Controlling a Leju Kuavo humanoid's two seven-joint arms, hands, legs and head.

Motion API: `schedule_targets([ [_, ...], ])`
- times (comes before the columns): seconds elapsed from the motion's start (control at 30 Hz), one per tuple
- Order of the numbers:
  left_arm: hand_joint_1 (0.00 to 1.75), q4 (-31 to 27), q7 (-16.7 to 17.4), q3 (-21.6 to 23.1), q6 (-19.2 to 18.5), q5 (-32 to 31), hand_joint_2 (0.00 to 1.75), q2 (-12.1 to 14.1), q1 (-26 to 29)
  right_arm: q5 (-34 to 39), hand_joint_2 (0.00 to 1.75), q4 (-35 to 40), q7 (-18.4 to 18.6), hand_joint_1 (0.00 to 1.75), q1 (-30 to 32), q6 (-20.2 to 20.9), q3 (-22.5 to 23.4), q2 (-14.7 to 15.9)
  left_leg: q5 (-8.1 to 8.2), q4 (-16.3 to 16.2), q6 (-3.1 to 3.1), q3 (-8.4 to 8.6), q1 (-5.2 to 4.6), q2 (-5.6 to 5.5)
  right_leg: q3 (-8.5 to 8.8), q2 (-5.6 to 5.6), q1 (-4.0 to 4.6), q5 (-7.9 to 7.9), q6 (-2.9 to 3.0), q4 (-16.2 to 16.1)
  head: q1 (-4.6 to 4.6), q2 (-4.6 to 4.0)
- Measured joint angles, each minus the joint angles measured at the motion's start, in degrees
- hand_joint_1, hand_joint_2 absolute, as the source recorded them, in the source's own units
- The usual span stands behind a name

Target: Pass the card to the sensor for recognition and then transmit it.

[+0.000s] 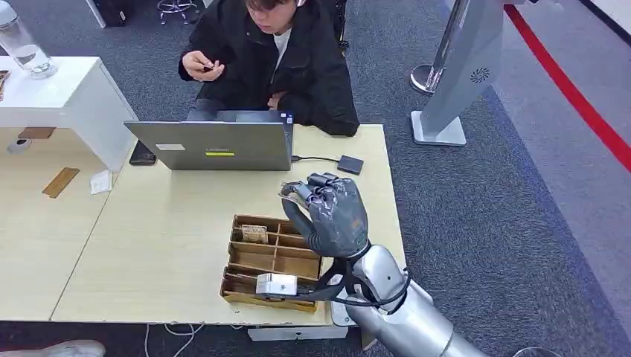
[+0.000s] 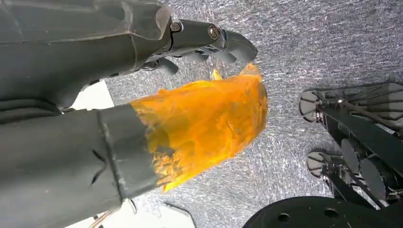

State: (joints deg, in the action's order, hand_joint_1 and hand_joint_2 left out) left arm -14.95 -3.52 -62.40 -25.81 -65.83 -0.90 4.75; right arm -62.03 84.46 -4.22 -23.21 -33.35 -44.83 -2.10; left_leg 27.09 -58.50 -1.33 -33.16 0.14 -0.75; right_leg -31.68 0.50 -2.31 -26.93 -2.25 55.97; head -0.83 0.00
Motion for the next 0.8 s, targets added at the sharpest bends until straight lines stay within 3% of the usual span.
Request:
schedule_targets([
  [0.23,0.00,-0.28,-0.70,-0.15,-0.24,-3.14,0.00,0.08,-0.11,-1.44,1.75,-1.44,-1.38,1.75,-2.21,-1.22,0.04,-0.24,-0.01,0.00,0.01,0.00,0.00,0.00,0.01,0.00,0.00,0.01,0.00,0.01,0.00,0.00],
  [0.3,0.00,-0.28,-1.93,-0.11,1.23,-5.28,0.00,0.35,-0.22,-2.78,1.75,-2.89,-1.07,1.75,-3.75,-1.42,0.04,-0.83,-0.03,0.00,0.04,0.01,0.01,0.00,0.02,0.00,0.01,0.02,0.01,0.02,0.00,0.00],
  [0.33,0.00,-0.46,-3.15,0.59,4.61,-9.09,0.00,-0.11,-0.43,-4.27,1.75,-3.76,0.07,1.75,-4.63,-1.33,0.09,-1.20,-0.03,0.00,0.04,0.04,-0.02,0.01,-0.01,-0.01,-0.01,0.04,0.03,0.01,0.02,0.00],
  [0.37,0.00,-0.50,-1.94,2.48,10.74,-14.78,0.00,-2.13,-1.18,-6.37,1.75,-4.53,1.56,1.75,-5.56,-0.96,0.20,-1.71,-0.09,-0.02,0.01,0.05,-0.09,-0.02,-0.04,0.02,-0.07,0.05,0.01,0.00,0.04,0.00],
  [0.43,0.00,0.00,5.08,10.29,30.40,-22.81,0.00,-5.89,-3.79,-11.27,1.75,-6.47,4.81,1.75,-7.89,0.64,0.44,-3.15,-0.35,-0.02,-0.13,-0.22,-0.23,-0.20,-0.15,0.18,-0.21,0.18,-0.17,0.03,0.04,0.00],
  [0.47,0.00,0.63,6.64,14.73,37.79,-23.17,0.00,-8.08,-5.28,-12.76,1.75,-7.79,5.57,1.75,-9.12,1.16,0.63,-3.82,-0.37,-0.02,-0.16,-0.31,-0.19,-0.28,-0.17,0.27,-0.19,0.20,-0.19,0.03,0.02,0.00],
  [0.5,0.00,0.99,7.17,17.67,41.35,-23.23,0.00,-9.23,-6.47,-13.55,1.75,-8.88,5.97,1.75,-10.28,1.40,0.77,-4.46,-0.40,-0.02,-0.21,-0.33,-0.15,-0.28,-0.15,0.30,-0.14,0.24,-0.16,0.03,-0.02,0.00],
  [0.53,0.00,1.31,7.23,19.90,42.40,-23.23,0.00,-10.50,-7.50,-14.10,1.75,-9.88,6.21,1.75,-11.24,1.55,0.92,-4.90,-0.40,-0.02,-0.20,-0.31,-0.15,-0.26,-0.12,0.29,-0.14,0.31,-0.07,0.02,-0.02,0.00],
  [0.6,0.00,1.71,7.06,23.59,39.16,-23.23,0.00,-12.00,-9.02,-14.75,1.75,-11.92,6.62,1.75,-12.78,1.62,1.38,-5.79,-0.40,-0.02,-0.21,-0.28,-0.15,-0.09,-0.15,0.11,-0.13,0.45,-0.13,0.00,-0.02,0.00],
  [0.8,0.00,1.77,6.38,29.60,37.62,-23.26,0.00,-12.59,-9.27,-15.96,1.75,-15.65,6.86,1.75,-15.19,2.38,2.05,-6.91,-0.42,-0.05,-0.18,-0.31,-0.14,-0.03,-0.31,0.02,-0.11,0.46,-0.11,0.00,0.02,0.00],
])
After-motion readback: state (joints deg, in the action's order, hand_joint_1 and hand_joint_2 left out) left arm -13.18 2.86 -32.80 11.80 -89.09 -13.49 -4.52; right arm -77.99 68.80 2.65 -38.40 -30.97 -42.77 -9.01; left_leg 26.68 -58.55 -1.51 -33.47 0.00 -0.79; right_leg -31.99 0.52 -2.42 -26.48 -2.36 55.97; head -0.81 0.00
